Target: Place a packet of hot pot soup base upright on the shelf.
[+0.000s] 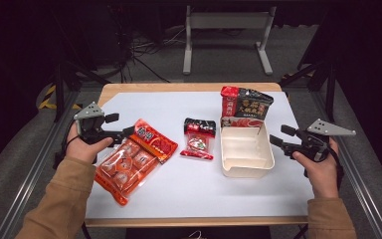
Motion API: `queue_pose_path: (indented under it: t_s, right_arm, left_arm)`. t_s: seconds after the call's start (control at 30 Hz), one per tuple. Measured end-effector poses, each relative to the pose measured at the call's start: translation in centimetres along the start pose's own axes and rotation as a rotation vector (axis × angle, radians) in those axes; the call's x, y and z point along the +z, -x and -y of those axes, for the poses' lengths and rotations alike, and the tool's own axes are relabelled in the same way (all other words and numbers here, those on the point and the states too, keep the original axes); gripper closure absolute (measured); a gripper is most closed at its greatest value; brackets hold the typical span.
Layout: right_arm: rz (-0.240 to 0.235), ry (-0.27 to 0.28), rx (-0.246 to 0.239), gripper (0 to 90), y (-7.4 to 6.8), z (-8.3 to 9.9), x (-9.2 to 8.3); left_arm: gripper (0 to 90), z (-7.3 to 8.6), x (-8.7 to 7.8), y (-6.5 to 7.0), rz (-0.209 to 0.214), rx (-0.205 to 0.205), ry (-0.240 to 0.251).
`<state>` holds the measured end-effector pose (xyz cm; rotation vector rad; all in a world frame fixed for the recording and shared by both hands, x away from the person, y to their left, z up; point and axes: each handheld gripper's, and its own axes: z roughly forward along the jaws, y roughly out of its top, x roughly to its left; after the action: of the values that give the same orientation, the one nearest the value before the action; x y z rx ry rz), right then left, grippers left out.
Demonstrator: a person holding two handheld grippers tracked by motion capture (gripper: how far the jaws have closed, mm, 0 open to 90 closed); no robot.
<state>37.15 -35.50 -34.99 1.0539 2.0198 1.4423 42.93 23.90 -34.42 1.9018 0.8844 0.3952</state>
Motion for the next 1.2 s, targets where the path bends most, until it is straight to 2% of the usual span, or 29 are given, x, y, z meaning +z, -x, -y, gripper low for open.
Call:
queue_pose_path:
  t_s: [0.07,0.13,0.23,0.43,0.47,0.53,0.67,0.73,0.83,0.9,0.97,1.07,1.1,1.13,1.17,1.2]
  right_arm:
    - [-0.008,0.004,-0.002,34.9,0.0,0.0,0.1]
    - [-0.014,0.006,0.002,35.4,0.1,0.1,0.3]
    - [-0.020,0.000,0.005,35.5,0.2,0.3,0.5]
    - [-0.021,-0.006,0.003,36.5,0.3,0.4,0.7]
    - [-0.021,-0.006,0.002,36.8,0.3,0.4,0.7]
    - [-0.023,-0.012,0.008,38.1,0.3,0.5,0.8]
    - [-0.028,-0.025,0.012,39.3,0.3,0.5,0.9]
    - [-0.029,-0.026,0.013,39.5,0.3,0.5,1.0]
    - [-0.034,-0.030,0.018,40.8,0.4,0.6,1.0]
    - [-0.037,-0.033,0.023,41.4,0.4,0.6,0.9]
    - [-0.036,-0.033,0.021,41.7,0.5,0.6,0.9]
    - [-0.028,-0.030,0.021,42.9,0.5,0.7,0.9]
    - [-0.022,-0.023,0.022,43.1,0.5,0.7,0.8]
    - [-0.019,-0.015,0.017,43.1,0.5,0.6,0.8]
    - [-0.017,-0.009,0.020,43.2,0.5,0.6,0.8]
    - [-0.016,-0.003,0.018,43.3,0.5,0.6,0.7]
  left_arm:
    - [20.3,0.0,0.4,-0.5,-0.002,-0.004,-0.009]
    - [19.7,0.1,1.1,-1.2,0.007,-0.016,-0.005]
    - [16.6,0.3,2.0,-2.0,-0.001,-0.029,0.008]
    - [15.5,0.6,3.7,-3.2,0.011,-0.053,-0.030]
    - [15.3,0.6,4.0,-3.5,0.015,-0.045,-0.036]
    - [10.6,0.7,4.4,-3.7,0.018,-0.055,-0.040]
    - [10.4,0.9,5.0,-4.4,-0.023,-0.085,-0.026]
    - [10.4,0.9,5.1,-4.6,-0.028,-0.084,-0.024]
    - [12.9,1.0,5.5,-4.8,-0.059,-0.075,-0.026]
    - [13.4,1.1,5.8,-4.9,-0.057,-0.087,-0.030]
    - [13.5,1.1,6.1,-5.1,-0.060,-0.079,-0.034]
    - [13.3,1.2,6.9,-5.3,-0.040,-0.079,-0.058]
    - [12.9,1.2,7.2,-5.2,-0.054,-0.075,-0.074]
    - [10.8,1.2,7.5,-5.1,-0.099,-0.052,-0.088]
    - [11.4,1.4,7.8,-5.1,-0.112,-0.031,-0.109]
    - [15.1,1.5,8.0,-5.1,-0.109,-0.035,-0.121]
